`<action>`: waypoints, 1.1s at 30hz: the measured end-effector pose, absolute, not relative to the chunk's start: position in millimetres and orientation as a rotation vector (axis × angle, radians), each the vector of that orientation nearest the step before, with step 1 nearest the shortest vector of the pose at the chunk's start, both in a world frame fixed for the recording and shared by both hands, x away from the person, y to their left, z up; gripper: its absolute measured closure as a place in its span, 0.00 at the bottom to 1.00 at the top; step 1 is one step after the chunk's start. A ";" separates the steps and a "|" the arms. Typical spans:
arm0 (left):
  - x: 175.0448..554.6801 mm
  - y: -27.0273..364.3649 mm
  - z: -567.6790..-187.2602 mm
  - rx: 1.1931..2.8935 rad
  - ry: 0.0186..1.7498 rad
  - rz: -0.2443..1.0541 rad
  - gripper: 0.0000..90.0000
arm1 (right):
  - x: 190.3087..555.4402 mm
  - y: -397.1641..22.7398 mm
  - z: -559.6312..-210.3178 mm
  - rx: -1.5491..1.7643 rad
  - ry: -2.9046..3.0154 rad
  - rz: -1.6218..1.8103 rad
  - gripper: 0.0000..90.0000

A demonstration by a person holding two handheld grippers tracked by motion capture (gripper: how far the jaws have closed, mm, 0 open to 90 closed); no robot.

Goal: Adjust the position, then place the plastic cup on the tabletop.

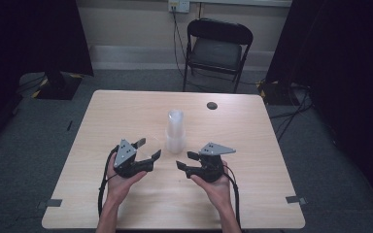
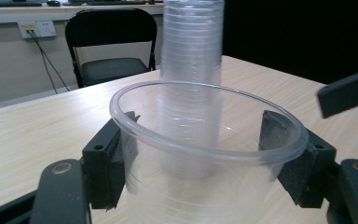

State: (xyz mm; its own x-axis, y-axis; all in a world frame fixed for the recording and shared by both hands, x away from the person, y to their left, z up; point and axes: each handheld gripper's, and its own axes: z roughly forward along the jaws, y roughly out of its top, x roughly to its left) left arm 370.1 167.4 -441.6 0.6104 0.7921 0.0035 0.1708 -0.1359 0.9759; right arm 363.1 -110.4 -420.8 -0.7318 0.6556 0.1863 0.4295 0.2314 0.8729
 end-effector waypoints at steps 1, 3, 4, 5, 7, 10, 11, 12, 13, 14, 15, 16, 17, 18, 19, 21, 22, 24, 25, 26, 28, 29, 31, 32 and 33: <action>371.1 168.6 -441.3 1.646 0.812 0.654 0.31 | 362.9 -112.0 -421.5 1.032 2.280 1.505 0.46; 374.1 171.9 -440.2 1.649 0.824 0.649 0.31 | 362.1 -114.3 -422.7 1.042 2.274 1.507 0.47; 374.8 172.3 -440.3 1.642 0.830 0.643 0.31 | 361.8 -115.8 -423.7 1.043 2.270 1.506 0.47; 375.4 172.7 -440.1 1.647 0.836 0.634 0.31 | 361.5 -116.6 -424.3 1.045 2.271 1.507 0.47; 377.8 173.1 -438.5 1.672 0.824 0.642 0.31 | 361.0 -118.4 -426.2 1.051 2.273 1.497 0.47; 380.4 173.9 -435.7 1.669 0.824 0.649 0.31 | 359.7 -120.3 -429.4 1.058 2.279 1.480 0.46; 381.7 174.7 -434.8 1.664 0.825 0.652 0.31 | 359.6 -121.1 -430.2 1.058 2.278 1.477 0.46; 383.8 175.9 -434.0 1.658 0.829 0.670 0.31 | 359.3 -122.3 -431.0 1.065 2.274 1.477 0.46; 385.8 177.3 -433.4 1.657 0.842 0.670 0.31 | 358.7 -124.0 -431.8 1.071 2.268 1.484 0.46; 387.4 178.7 -432.9 1.660 0.851 0.673 0.31 | 358.3 -125.3 -432.4 1.074 2.263 1.490 0.46; 389.3 180.2 -432.8 1.654 0.862 0.674 0.31 | 358.0 -125.9 -433.0 1.077 2.258 1.493 0.46; 390.8 181.0 -433.0 1.637 0.882 0.675 0.31 | 357.3 -126.6 -433.5 1.082 2.253 1.492 0.46; 393.1 182.3 -433.2 1.640 0.884 0.674 0.31 | 356.6 -127.5 -434.2 1.082 2.248 1.497 0.46; 395.4 182.5 -433.9 1.640 0.893 0.669 0.31 | 355.7 -128.4 -434.8 1.085 2.245 1.500 0.46; 396.9 183.1 -434.2 1.638 0.903 0.670 0.31 | 355.0 -129.6 -436.0 1.089 2.242 1.503 0.46; 399.7 184.2 -434.0 1.635 0.904 0.678 0.31 | 353.5 -132.0 -438.3 1.100 2.235 1.507 0.45; 401.7 184.8 -433.5 1.637 0.903 0.688 0.31 | 353.0 -132.9 -439.1 1.105 2.229 1.507 0.45; 405.0 186.2 -432.0 1.626 0.912 0.700 0.31 | 352.3 -135.4 -441.3 1.114 2.223 1.498 0.45; 407.3 187.5 -430.9 1.619 0.919 0.709 0.31 | 352.0 -136.8 -442.3 1.118 2.219 1.503 0.45; 409.2 188.7 -429.9 1.608 0.926 0.722 0.31 | 351.7 -138.5 -443.2 1.120 2.213 1.510 0.45; 413.3 190.5 -428.1 1.621 0.937 0.715 0.31 | 350.1 -141.4 -444.4 1.136 2.203 1.519 0.45; 415.5 190.5 -427.4 1.615 0.948 0.718 0.31 | 349.4 -142.4 -444.6 1.135 2.202 1.520 0.45; 421.5 192.2 -426.6 1.608 0.953 0.727 0.31 | 347.9 -145.3 -444.6 1.140 2.195 1.528 0.45; 423.6 192.5 -427.3 1.593 0.951 0.736 0.31 | 347.4 -147.2 -445.1 1.141 2.191 1.532 0.45; 427.4 193.4 -426.8 1.614 0.971 0.736 0.31 | 347.0 -148.3 -445.5 1.139 2.191 1.534 0.45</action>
State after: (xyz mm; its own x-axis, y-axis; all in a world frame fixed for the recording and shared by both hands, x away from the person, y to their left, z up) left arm 427.4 193.4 -426.8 0.4782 0.8781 -0.0147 0.2228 -0.1051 0.9692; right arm 347.0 -148.3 -445.5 -0.6697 0.7050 0.2332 0.4602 0.1475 0.8755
